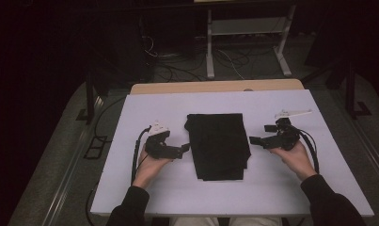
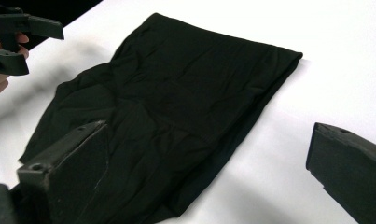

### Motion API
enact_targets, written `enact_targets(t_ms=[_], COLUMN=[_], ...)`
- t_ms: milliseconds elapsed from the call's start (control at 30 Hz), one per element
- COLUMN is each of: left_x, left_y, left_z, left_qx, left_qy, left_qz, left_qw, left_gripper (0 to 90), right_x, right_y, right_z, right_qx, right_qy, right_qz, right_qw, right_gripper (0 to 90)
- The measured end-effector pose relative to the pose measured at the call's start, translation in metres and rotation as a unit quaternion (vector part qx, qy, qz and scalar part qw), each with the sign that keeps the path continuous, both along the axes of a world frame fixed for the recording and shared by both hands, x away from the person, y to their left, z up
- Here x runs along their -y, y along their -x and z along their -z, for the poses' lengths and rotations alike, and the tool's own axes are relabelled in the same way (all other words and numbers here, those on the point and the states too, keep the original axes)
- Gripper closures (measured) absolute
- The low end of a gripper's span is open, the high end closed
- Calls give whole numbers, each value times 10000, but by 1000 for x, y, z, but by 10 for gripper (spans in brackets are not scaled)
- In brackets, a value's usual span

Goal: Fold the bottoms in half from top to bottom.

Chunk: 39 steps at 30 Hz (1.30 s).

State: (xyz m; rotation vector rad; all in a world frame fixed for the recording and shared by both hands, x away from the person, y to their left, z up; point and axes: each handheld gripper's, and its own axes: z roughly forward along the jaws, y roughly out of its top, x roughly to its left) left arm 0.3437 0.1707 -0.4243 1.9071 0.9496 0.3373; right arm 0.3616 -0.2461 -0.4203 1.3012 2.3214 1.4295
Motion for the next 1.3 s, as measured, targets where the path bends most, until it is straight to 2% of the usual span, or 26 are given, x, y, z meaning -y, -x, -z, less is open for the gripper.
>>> enact_targets(t_ms=[267,400,467,567,700,933,1300], left_x=[-1,2,3,3,-2,-10,-9], left_y=[20,28,33,41,49,58,68], left_z=[-8,-9,-8,-5,-2,2,11], left_qx=[212,187,228,264,304,323,311], left_qy=[-20,-117,-100,-71,-81,-108,-197], left_qz=[175,225,282,348,343,287,528], left_qw=[9996,9995,9993,9990,9989,9990,9979], left_gripper=[0,0,0,0,0,0,0], right_x=[6,8,7,5,7,13,30], right_y=[29,39,44,53,65,81,100], right_z=[0,4,6,8,9,16,24], right_qx=[133,122,94,140,213,266,367], right_qy=[-18,-35,-71,8,57,68,142], right_qz=[22,3,-53,-118,-161,-171,-96], right_qw=[9999,9999,9999,9998,9996,9995,9992], right_gripper=[0,0,0,0,0,0,0])
